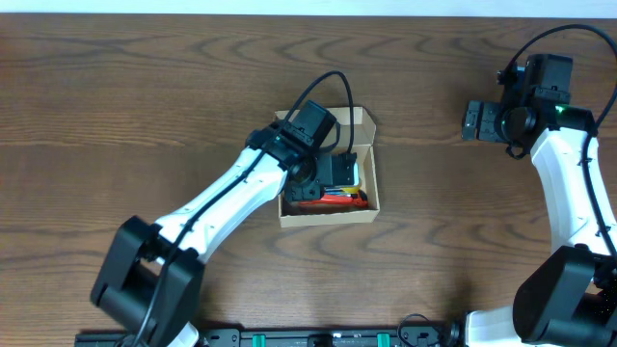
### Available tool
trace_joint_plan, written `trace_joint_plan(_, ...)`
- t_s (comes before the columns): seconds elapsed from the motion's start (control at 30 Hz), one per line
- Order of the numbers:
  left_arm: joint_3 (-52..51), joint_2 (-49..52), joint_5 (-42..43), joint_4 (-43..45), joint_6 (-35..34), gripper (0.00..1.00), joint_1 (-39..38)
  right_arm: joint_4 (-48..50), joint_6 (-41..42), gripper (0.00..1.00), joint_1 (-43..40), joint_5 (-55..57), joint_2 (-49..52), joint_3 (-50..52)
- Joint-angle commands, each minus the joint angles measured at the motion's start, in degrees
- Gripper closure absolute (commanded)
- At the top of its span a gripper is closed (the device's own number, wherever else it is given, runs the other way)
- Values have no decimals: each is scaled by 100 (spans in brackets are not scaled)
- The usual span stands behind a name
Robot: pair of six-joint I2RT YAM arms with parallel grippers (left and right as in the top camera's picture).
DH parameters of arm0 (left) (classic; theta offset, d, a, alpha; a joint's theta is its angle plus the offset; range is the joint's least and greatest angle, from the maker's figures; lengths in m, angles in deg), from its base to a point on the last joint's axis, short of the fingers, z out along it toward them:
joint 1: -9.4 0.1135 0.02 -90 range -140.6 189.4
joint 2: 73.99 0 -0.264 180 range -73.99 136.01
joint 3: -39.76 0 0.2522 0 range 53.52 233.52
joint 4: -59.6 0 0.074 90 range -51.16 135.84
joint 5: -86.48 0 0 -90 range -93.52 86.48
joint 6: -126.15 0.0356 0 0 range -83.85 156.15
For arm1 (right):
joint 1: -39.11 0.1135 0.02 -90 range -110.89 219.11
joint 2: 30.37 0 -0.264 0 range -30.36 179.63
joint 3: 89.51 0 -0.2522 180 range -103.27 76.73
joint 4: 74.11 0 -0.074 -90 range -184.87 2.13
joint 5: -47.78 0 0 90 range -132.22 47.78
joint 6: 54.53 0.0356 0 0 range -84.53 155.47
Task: Pack container
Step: 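Carry the blue marker into the box and open left gripper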
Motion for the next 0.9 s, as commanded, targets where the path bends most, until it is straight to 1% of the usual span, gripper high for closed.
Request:
trace_joint_plan(0.0,129,304,61,-28,-28,93,20,9,-68,1,-26,-39,42,-52)
trace_joint_plan(0.07,129,417,111,-20,-52,90,22,11,-68,1,-26,-39,42,-52)
trace_joint_plan(0.1,129,472,109,4,-116,85,20,9,-68,1,-26,-39,42,-52)
trace_joint_plan(0.13,129,531,114,26,-168,78,20,9,-68,1,-26,-39,42,-52)
trace_joint_plan(0.2,129,566,118,24,-251,73,20,9,-68,1,-26,-39,42,-52)
trace_joint_plan(0.27,131,560,111,22,-328,62,20,7,-68,1,-26,-39,42,-52)
trace_joint_plan(0.37,136,540,107,17,-501,58,20,9,-68,1,-26,-42,42,-52)
trace_joint_plan(0.43,177,496,107,-4,-778,57,20,9,-68,1,-24,-42,42,-52)
trace_joint_plan(0.5,297,413,107,-85,-1040,50,20,9,-68,1,-24,-52,42,-52)
trace_joint_plan(0.7,942,85,83,-544,-1464,42,61,0,-66,1,-24,-236,42,-52)
trace_joint_plan(0.87,1462,-236,90,-898,-2505,31,339,-120,-61,4,-24,-481,42,-52)
